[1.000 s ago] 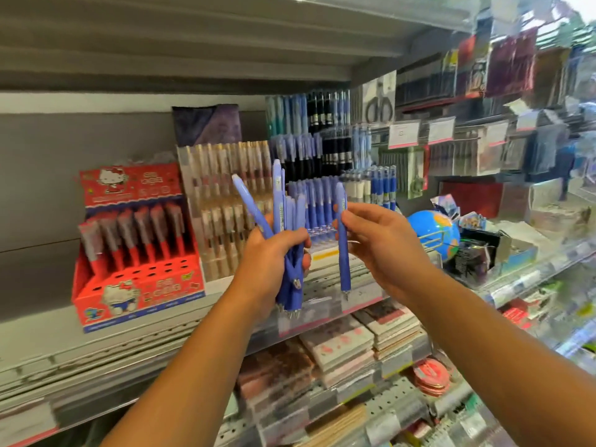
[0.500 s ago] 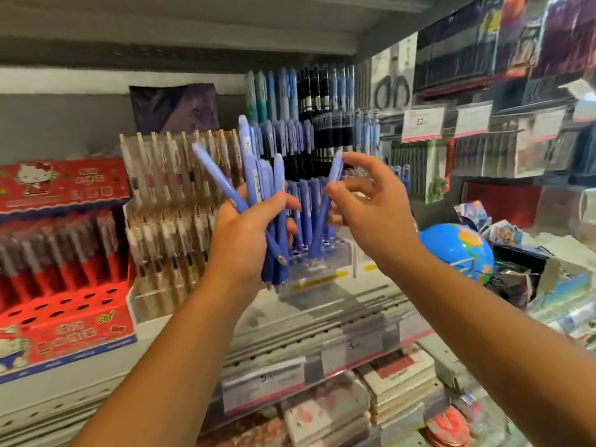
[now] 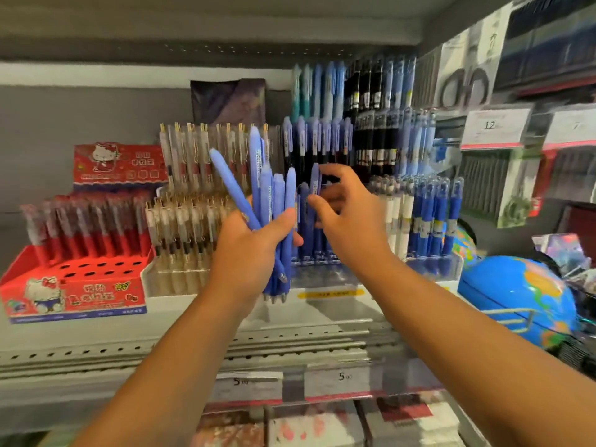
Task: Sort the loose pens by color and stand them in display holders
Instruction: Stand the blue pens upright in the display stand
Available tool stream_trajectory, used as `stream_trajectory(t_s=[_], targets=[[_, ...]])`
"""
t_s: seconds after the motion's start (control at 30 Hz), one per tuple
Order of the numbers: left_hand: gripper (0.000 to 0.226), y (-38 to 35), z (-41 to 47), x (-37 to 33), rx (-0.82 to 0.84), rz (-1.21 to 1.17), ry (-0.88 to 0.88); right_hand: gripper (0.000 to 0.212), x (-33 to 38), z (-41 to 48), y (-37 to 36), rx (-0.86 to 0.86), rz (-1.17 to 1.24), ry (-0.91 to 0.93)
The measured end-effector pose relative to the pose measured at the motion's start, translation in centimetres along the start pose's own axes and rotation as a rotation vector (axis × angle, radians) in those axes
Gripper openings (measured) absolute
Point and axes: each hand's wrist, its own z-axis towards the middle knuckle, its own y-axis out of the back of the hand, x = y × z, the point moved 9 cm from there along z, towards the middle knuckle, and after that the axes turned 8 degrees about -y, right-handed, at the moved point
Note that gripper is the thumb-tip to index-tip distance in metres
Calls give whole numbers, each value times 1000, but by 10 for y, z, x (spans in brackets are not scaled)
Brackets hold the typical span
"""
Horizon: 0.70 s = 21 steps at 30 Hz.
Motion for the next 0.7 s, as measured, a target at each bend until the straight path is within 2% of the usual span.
stream_trajectory(t_s=[0.1, 0.3, 0.47, 0.6, 0.7], targets=[[5, 5, -6, 0, -45, 53, -8, 35, -1, -4, -8, 72, -66, -14], [17, 16, -8, 2, -114, 57, 44, 32, -1, -13, -12, 148, -152, -53], [8, 20, -6, 7, -85, 64, 82, 34, 2, -18, -8, 118, -203, -56], [8, 16, -5, 10, -34, 60, 89, 33, 8, -20, 2, 26, -263, -23], [13, 12, -5, 11, 4, 90, 78, 24, 19, -27, 6, 9, -135, 29]])
